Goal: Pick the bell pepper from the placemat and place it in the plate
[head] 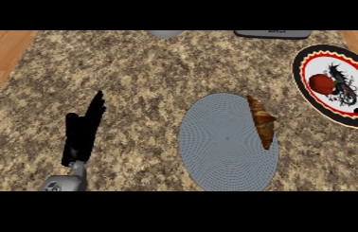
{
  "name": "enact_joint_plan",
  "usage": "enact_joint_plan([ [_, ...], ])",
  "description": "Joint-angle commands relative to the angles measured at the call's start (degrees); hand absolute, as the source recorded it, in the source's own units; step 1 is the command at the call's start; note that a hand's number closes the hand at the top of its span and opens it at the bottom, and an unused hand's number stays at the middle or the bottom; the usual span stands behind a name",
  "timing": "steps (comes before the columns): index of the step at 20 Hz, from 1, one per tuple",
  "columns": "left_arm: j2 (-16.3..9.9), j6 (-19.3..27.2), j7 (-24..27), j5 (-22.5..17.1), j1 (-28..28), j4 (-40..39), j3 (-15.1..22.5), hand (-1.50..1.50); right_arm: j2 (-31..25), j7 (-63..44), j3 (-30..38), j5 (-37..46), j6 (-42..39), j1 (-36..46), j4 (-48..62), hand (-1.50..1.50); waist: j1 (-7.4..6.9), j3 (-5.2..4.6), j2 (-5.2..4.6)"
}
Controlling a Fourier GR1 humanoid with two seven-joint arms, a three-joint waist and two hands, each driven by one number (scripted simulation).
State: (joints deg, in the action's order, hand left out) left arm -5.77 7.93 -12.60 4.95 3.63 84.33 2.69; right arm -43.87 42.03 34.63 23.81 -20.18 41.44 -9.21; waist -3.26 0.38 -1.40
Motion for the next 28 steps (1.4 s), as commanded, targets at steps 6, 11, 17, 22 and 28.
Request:
enact_joint_plan([
  [6,-1.07,-1.19,0.72,-0.76,-1.45,0.38,-0.95,0.00,-1.01,1.51,0.18,0.13,1.93,-1.46,0.60,-1.50,-0.26,0.02,0.02],
  [11,-0.35,-1.15,2.40,-0.88,0.80,-2.90,-1.43,0.00,-2.40,0.64,0.03,0.48,2.72,-1.84,0.96,-1.50,0.08,0.01,-0.14],
  [17,1.28,0.87,-2.16,0.54,1.70,0.16,0.17,0.00,-1.80,2.25,-0.07,0.84,5.25,-4.24,1.26,-1.50,-0.07,0.11,-0.05],
  [22,-0.11,-0.95,0.83,-0.30,0.80,-1.15,-0.75,0.00,-3.66,2.60,0.59,0.56,5.77,-6.31,1.85,-1.50,-0.39,0.21,-0.32],
  [28,1.08,-0.05,0.13,0.08,1.02,-0.89,-0.17,0.00,-5.63,2.42,2.63,-1.33,4.58,-6.12,2.01,-1.50,-0.27,0.24,-0.19],
])
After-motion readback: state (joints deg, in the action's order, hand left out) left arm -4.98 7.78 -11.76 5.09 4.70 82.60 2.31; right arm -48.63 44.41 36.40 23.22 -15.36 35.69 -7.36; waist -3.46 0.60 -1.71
